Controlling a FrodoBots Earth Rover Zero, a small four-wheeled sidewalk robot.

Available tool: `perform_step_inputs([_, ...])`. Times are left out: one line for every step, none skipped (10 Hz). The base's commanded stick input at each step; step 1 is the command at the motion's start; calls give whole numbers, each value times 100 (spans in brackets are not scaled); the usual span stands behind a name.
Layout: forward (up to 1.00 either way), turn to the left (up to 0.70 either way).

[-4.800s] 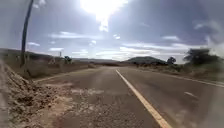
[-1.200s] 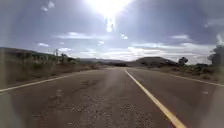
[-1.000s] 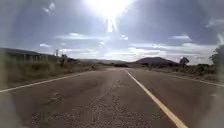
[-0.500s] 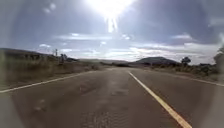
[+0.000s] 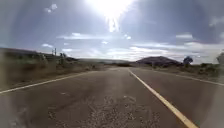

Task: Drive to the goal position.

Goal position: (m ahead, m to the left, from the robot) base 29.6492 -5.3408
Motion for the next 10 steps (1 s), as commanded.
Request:
perform_step_inputs([100, 0])
perform_step_inputs([100, 0])
perform_step_inputs([100, 0])
perform_step_inputs([100, 0])
perform_step_inputs([100, 0])
perform_step_inputs([100, 0])
perform_step_inputs([100, 0])
perform_step_inputs([100, 0])
perform_step_inputs([100, 0])
perform_step_inputs([100, 0])
